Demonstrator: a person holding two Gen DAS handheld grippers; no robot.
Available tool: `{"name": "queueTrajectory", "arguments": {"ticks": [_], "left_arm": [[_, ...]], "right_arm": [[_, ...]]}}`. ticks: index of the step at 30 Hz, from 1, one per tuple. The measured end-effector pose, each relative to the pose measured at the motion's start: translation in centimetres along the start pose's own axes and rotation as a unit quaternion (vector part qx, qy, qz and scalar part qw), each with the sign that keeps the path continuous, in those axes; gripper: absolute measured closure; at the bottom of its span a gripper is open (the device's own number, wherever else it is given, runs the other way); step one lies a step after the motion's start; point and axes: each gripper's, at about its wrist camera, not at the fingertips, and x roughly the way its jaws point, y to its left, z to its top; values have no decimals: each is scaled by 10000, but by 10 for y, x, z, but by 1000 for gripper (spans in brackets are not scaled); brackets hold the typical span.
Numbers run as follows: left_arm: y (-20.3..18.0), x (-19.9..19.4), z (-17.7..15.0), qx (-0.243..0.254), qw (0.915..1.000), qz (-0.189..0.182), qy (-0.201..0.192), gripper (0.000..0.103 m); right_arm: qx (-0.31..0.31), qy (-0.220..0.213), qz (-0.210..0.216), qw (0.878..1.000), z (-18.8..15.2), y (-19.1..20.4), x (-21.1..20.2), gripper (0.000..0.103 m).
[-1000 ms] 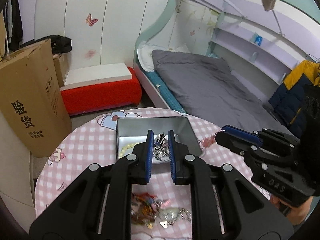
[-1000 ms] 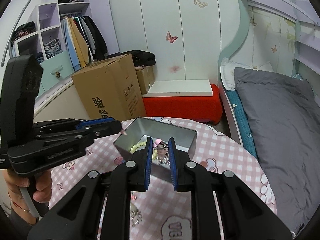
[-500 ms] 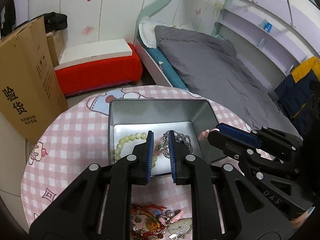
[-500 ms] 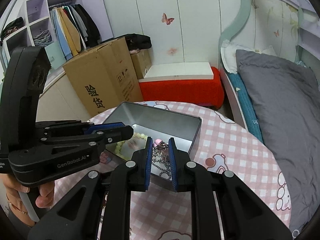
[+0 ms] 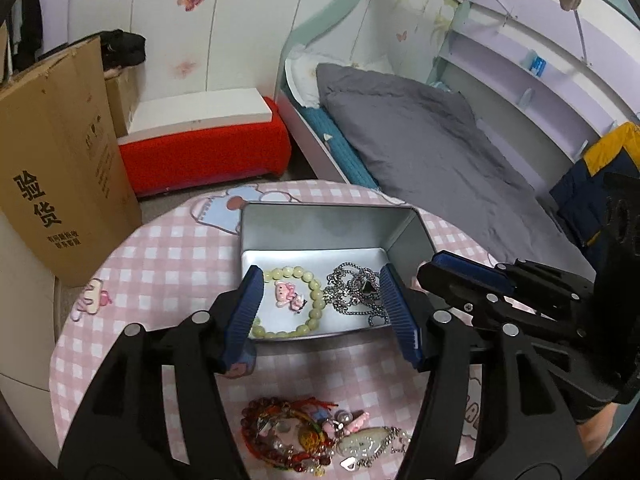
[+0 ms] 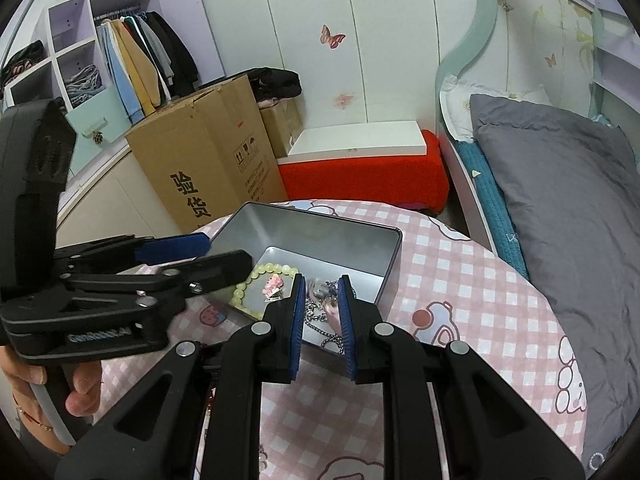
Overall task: Organize jewelry
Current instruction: 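Carry both charms over the grey tin and open both tools, then move both tools back down to the remaining jewelry on the table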
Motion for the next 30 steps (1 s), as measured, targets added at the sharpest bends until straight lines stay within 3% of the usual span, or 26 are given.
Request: {"name": "queueTrajectory", "arguments": {"ticks": [5, 14, 30], "left_arm": [[2, -24, -4, 43, 9998, 52, -164, 43], [13, -68, -31, -46, 9990, 248, -380, 43], [32, -52, -110, -356, 9980, 485, 177, 43]], "right_arm": [[-37, -175, 6, 9998, 1, 5, -18, 80], [-142, -254, -25, 9996, -14, 20, -47, 78], [-130, 489, 58, 9987, -91, 45, -31, 77]]}}
